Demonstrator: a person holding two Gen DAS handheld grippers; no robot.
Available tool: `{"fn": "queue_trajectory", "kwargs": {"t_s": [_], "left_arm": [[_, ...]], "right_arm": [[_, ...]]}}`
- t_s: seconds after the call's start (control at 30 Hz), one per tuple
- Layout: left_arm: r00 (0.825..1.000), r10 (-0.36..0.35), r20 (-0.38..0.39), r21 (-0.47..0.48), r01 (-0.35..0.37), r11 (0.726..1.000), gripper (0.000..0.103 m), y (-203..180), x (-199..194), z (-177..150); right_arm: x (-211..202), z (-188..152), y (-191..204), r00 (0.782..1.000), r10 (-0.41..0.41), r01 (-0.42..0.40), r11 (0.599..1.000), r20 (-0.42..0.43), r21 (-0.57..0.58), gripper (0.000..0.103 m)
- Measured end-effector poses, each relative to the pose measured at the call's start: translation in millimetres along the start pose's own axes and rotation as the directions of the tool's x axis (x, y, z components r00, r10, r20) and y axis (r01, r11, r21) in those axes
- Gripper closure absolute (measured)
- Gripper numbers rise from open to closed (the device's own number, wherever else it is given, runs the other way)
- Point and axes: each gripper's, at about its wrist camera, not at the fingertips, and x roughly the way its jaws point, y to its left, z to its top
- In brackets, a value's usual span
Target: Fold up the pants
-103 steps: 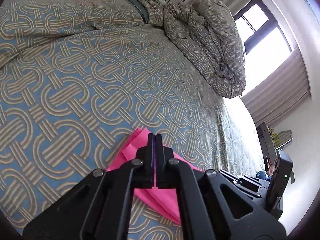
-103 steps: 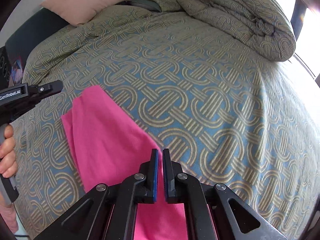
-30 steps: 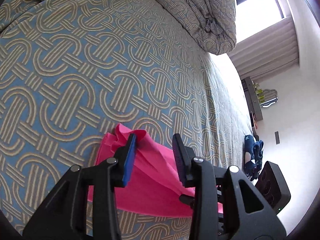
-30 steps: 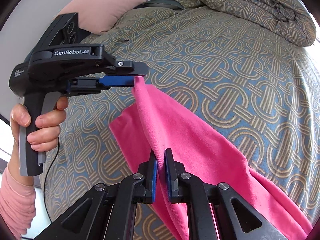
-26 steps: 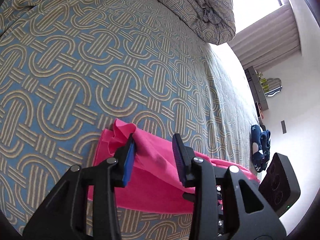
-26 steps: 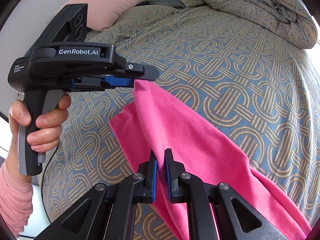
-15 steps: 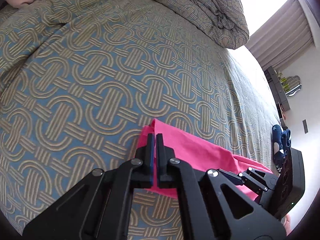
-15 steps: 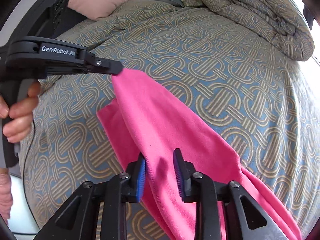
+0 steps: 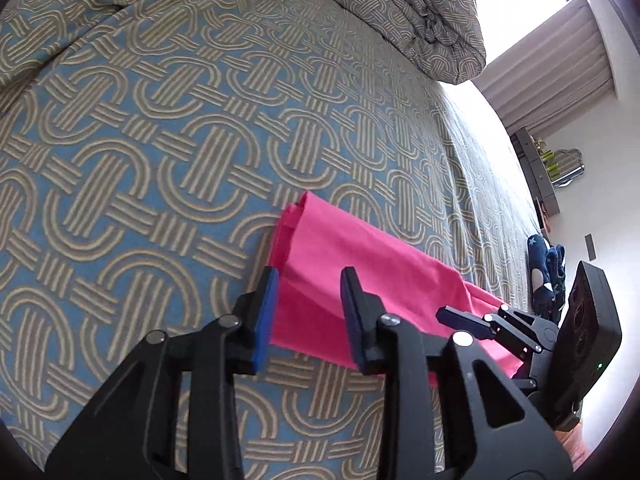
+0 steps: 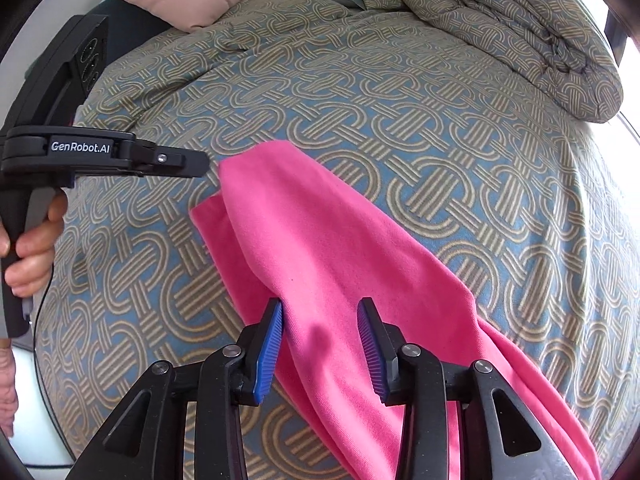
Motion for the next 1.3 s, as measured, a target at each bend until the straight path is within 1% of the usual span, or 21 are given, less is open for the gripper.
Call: {"fn": "queue_trajectory", "kwargs": {"t_s": [0.17,0.2,0.23,0.33,0.47,0.5,0.53,0.57,0.6,0.63,0.67,0.7,0.77,0.83,0.9,0.97,1.03,1.13,1.2,1.27,1.3], "left_arm": [[1.000,-0.003,-0.020,0.014,0.003,1.000,0.066,-17,27,10],[0.999,0.011,-0.036,0.020,-0.010,1.000,0.092,-20,32,11],[0.998,0.040,-0.055,0.024,-0.039,0.999,0.099,-22,36,11],[0.994,0.109,-0.021,0.012,-0.109,0.994,0.101,-22,23,12],[0.992,0.123,0.026,-0.044,-0.122,0.992,0.103,-6,-17,17],[0.975,0.210,0.067,-0.035,-0.208,0.978,0.103,-4,-26,17],[0.943,0.311,0.118,-0.021,-0.311,0.950,0.103,-2,-33,18],[0.917,0.366,0.158,-0.025,-0.366,0.930,0.103,2,-39,19],[0.922,0.348,0.167,-0.043,-0.346,0.937,0.103,10,-45,20],[0.941,0.300,0.159,-0.073,-0.292,0.954,0.103,19,-49,19],[0.951,0.265,0.161,-0.101,-0.251,0.963,0.103,25,-52,16],[0.953,0.251,0.169,-0.104,-0.236,0.966,0.103,26,-55,13],[0.953,0.251,0.168,-0.039,-0.248,0.968,0.103,17,-54,3],[0.964,0.233,0.130,0.034,-0.239,0.970,0.100,2,-41,-8],[0.972,0.221,0.076,0.092,-0.227,0.970,0.092,-9,-26,-19],[0.976,0.215,0.037,0.116,-0.218,0.969,0.090,-16,-11,-25],[0.981,0.194,-0.016,0.099,-0.192,0.976,0.090,-18,2,-31],[0.992,0.109,-0.070,0.048,-0.106,0.993,0.088,-19,17,-36],[0.993,0.106,-0.059,0.040,-0.103,0.994,0.076,-22,21,-37],[0.996,0.079,-0.042,0.011,-0.079,0.997,0.068,-24,22,-33],[0.998,0.062,-0.032,-0.013,-0.063,0.998,0.067,-24,23,-31]], "right_arm": [[9,2,-2,1.000,-0.023,0.023,1.000,-0.007,0.007,0.065],[11,2,-3,1.000,-0.021,0.021,1.000,-0.010,0.014,0.065],[12,2,-5,1.000,-0.016,0.017,1.000,-0.012,0.022,0.065],[11,0,-8,1.000,-0.004,0.004,0.999,-0.014,0.033,0.065],[-1,-5,-14,0.999,0.030,-0.031,0.999,0.023,0.043,0.065],[-4,-7,-17,0.999,0.035,-0.037,0.998,0.030,0.051,0.064],[-8,-9,-20,0.999,0.036,-0.038,0.998,0.034,0.060,0.063],[-11,-11,-23,0.999,0.031,-0.034,0.997,0.038,0.069,0.062],[-14,-15,-28,0.999,0.025,-0.029,0.996,0.043,0.080,0.058],[-18,-19,-33,0.999,0.018,-0.023,0.995,0.049,0.094,0.057],[-21,-24,-39,0.998,0.010,-0.015,0.994,0.055,0.109,0.054],[-25,-29,-46,0.998,-0.003,-0.005,0.992,0.058,0.127,0.053],[-31,-39,-61,0.998,-0.030,0.021,0.987,0.055,0.162,0.053],[-37,-46,-76,0.996,-0.079,0.071,0.980,0.037,0.187,0.053],[-40,-53,-95,0.989,-0.145,0.138,0.966,0.014,0.216,0.053],[-42,-60,-113,0.987,-0.163,0.160,0.952,-0.009,0.260,0.053],[-42,-68,-124,0.989,-0.144,0.146,0.946,-0.027,0.291,0.053],[-36,-76,-125,0.986,-0.160,0.169,0.953,-0.055,0.251,0.053],[-27,-78,-122,0.982,-0.176,0.187,0.963,-0.076,0.192,0.053],[-18,-79,-122,0.983,-0.167,0.177,0.973,-0.079,0.148,0.051],[-17,-78,-122,0.984,-0.167,0.174,0.975,-0.061,0.137,0.050]]}}
